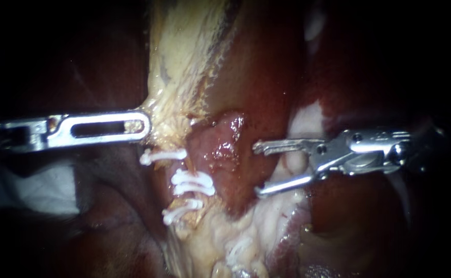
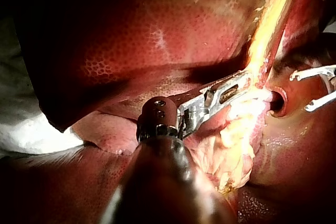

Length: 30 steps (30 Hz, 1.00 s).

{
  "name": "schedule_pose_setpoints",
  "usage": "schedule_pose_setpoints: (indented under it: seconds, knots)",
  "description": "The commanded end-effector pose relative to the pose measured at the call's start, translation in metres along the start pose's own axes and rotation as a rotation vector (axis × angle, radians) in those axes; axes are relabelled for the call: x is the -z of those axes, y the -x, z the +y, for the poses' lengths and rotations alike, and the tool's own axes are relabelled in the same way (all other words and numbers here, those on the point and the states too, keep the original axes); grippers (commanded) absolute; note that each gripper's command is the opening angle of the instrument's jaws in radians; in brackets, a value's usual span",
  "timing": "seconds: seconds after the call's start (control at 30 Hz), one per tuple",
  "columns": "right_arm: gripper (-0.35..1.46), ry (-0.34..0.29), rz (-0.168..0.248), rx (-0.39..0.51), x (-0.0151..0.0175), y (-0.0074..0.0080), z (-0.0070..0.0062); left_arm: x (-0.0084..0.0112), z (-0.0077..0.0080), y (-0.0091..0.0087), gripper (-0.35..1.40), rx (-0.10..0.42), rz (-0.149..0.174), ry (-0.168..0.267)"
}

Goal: Going back second clip right tube

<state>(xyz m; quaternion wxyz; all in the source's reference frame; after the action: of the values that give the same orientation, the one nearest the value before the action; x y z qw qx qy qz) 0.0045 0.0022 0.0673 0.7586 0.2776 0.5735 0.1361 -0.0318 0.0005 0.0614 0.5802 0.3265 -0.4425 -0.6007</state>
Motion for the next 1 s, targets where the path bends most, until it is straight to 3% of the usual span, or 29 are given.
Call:
schedule_pose_setpoints:
  seconds: [0.03, 0.2, 0.47, 0.83, 1.0]
  knots:
    - [0.6, 0.0, 0.003, 0.001, 0.0005, -0.0003, -0.0002, 0.0, 0.0, 0.0, -0.35, 0.0, 0.0, 0.0]
    - [0.6, 0.004, 0.012, 0.009, 0.0022, -0.0015, -0.0009, -0.0001, 0.0001, 0.0, -0.35, 0.0, 0.0, 0.0]
    - [0.6, 0.002, 0.012, 0.01, 0.0025, -0.0015, -0.0013, -0.0013, 0.0016, -0.0003, -0.35, -0.007, -0.004, 0.002]
    - [0.6, 0.002, 0.011, 0.012, 0.0023, -0.0014, -0.0018, -0.0066, 0.0036, -0.0012, -0.35, -0.019, 0.01, 0.016]
    - [0.6, 0.002, 0.011, 0.012, 0.0023, -0.0014, -0.0019, -0.0081, 0.0041, -0.0013, -0.35, -0.022, 0.016, 0.022]
